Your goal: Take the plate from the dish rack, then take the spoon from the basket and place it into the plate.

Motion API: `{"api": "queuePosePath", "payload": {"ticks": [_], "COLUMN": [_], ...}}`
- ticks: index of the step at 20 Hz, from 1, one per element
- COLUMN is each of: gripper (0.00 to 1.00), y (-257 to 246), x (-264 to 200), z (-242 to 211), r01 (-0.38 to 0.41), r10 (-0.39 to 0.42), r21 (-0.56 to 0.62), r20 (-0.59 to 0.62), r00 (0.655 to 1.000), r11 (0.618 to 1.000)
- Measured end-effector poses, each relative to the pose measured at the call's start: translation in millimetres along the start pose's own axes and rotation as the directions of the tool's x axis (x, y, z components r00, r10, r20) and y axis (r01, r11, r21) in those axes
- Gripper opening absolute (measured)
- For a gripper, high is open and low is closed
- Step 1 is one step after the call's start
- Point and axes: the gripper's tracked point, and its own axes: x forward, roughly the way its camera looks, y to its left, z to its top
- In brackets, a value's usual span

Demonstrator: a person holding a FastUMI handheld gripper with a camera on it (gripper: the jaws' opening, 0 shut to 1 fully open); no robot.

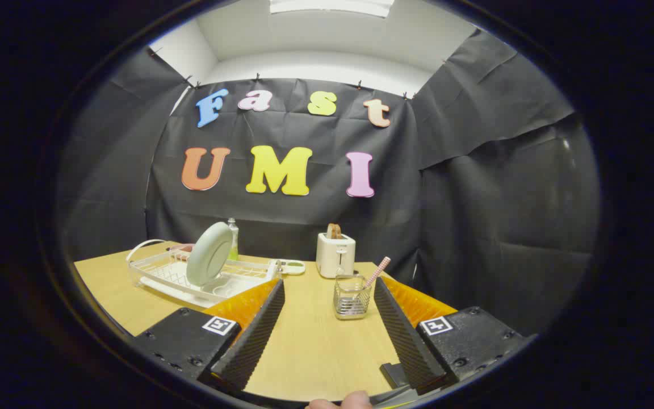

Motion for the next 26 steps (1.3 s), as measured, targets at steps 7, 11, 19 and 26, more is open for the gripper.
{"api": "queuePosePath", "payload": {"ticks": [7,11,19,26], "gripper": [1.00,1.00,1.00,1.00], "y": [-10,-12,-3,26], "x": [4,0,-1,12], "z": [-1,1,6,21], "r01": [0.019,0.032,0.010,-0.054], "r10": [-0.019,-0.032,-0.010,0.054], "r21": [0.014,0.016,0.016,-0.024], "r20": [-0.007,-0.003,-0.012,-0.023], "r00": [1.000,0.999,1.000,0.998], "r11": [1.000,0.999,1.000,0.998]}}
